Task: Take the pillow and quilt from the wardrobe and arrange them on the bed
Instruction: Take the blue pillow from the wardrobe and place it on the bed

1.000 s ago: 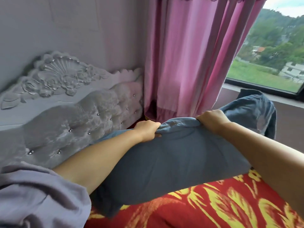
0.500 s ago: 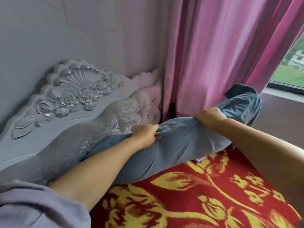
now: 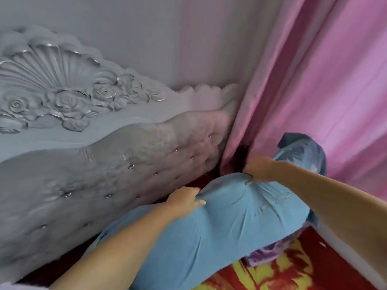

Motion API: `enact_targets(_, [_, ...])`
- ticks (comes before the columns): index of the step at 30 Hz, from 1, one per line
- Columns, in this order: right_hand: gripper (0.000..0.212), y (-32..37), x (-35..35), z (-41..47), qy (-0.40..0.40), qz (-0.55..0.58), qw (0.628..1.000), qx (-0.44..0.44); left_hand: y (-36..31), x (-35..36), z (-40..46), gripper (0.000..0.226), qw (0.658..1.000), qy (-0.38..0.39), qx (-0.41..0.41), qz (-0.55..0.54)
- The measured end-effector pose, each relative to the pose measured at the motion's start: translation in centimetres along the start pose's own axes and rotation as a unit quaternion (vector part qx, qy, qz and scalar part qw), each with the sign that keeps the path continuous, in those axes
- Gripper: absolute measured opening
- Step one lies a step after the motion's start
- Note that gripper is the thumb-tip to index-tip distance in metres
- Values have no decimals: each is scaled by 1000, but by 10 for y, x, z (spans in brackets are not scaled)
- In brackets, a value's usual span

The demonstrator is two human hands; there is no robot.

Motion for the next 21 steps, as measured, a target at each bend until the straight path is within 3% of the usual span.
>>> enact_targets(3, [43, -25, 4, 66, -5, 2, 1000, -26, 9, 18, 51, 33, 999, -8, -34, -28])
enact_targets(6, [43, -41, 12, 147, -25, 20, 999, -21, 36, 18, 113, 35, 997, -34, -61, 14])
enact_targets(9, [39, -41, 22, 218, -135, 71, 988, 5, 78, 12, 161, 37, 990, -88, -96, 47])
enact_targets(12, [59, -23, 46, 258, -239, 178, 955, 2, 122, 16, 185, 38, 980, -140, -139, 34])
enact_targets(15, [70, 6, 93, 293, -204, 216, 955, -6, 156, 46, 194, 56, 969, -126, -187, 99])
enact_targets(18, [56, 28, 134, 324, -169, 246, 954, -22, 172, 78, 197, 62, 957, -139, -183, 176])
enact_targets(21, [53, 39, 148, 348, -183, 249, 951, -27, 187, 96, 211, 63, 955, -131, -187, 188])
Point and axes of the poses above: each hand's wrist, its own z-axis towards the middle knuckle, its own x-axis out of the palm, y = z × x, the point moved 8 cm from there along z, towards the middle knuckle, and after that the axes turned 10 degrees about y, right-handed, at the moved point
